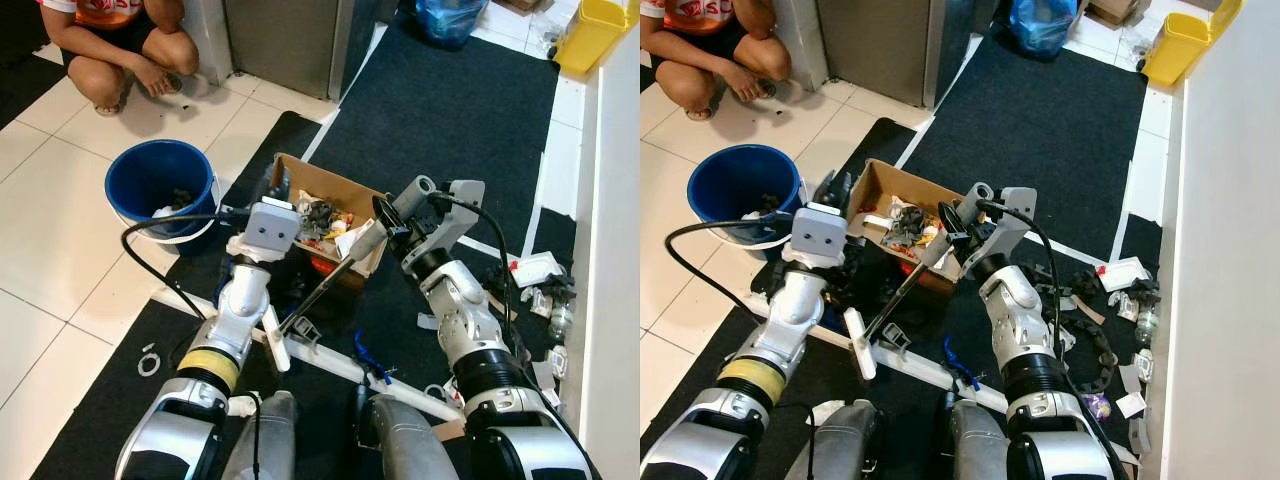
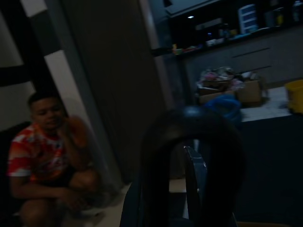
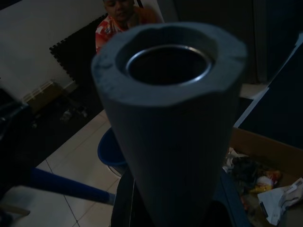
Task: Sweep floor
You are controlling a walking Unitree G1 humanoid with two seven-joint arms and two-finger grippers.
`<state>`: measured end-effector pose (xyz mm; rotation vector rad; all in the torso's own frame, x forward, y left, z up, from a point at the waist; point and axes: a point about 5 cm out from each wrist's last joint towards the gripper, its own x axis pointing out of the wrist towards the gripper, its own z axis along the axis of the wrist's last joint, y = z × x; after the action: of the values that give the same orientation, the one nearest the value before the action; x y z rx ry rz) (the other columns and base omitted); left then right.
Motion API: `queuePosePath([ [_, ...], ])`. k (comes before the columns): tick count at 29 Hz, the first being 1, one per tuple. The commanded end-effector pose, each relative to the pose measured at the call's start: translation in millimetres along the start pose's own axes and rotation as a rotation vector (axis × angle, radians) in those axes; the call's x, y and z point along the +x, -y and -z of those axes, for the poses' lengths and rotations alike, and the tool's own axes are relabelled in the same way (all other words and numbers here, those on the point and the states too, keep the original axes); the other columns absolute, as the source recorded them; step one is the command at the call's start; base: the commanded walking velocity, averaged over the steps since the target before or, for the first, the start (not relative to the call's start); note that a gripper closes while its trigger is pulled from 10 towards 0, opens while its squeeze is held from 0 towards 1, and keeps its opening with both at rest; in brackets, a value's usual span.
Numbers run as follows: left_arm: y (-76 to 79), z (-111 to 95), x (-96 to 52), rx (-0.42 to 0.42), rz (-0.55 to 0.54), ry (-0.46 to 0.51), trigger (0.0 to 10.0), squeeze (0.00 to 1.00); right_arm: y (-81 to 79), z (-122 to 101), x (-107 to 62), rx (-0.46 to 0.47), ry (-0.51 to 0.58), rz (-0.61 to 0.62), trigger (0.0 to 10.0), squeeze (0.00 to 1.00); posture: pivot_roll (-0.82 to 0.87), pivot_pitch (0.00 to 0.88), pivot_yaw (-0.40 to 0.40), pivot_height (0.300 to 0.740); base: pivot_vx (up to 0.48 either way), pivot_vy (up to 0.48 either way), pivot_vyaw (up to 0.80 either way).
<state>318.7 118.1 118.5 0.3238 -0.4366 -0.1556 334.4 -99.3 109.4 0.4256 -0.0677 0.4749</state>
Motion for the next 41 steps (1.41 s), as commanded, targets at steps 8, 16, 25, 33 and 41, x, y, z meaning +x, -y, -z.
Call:
queuePosePath([
  [8,28.9,-35.8,10.0,-0.174,0.104,0.177,10.0,0.0,3.1,-7.0,2.2,0.005,0.039,-0.009,10.0,0.0,0.13,0.119,-0.078,0.74,0.0,0.0,0.0],
  [16,35.5,-45.3,13.7,-0.245,0.157,0.208,10.0,0.0,4.8,-23.1,5.8,-0.062,0.061,-0.068,10.0,0.0,0.13,0.106,-0.071,0.74,0.0,0.0,0.0],
  [25,46.9,-65.7,22.7,-0.38,0.25,0.274,10.0,0.0,18.3,-63.7,8.7,-0.156,0.11,-0.143,10.0,0.0,0.12,0.085,-0.069,0.74,0.0,0.0,0.0],
  [33,46.1,-70.9,27.0,-0.399,0.275,0.295,10.0,0.0,23.8,-85.4,9.1,-0.213,0.146,-0.164,10.0,0.0,0.12,0.07,-0.067,0.74,0.0,0.0,0.0],
  [41,21.8,-78.1,42.9,-0.377,0.225,0.34,10.0,0.0,16.9,-110.6,18.2,-0.32,0.198,-0.171,10.0,0.0,0.13,0.052,-0.065,0.74,0.0,0.0,0.0],
])
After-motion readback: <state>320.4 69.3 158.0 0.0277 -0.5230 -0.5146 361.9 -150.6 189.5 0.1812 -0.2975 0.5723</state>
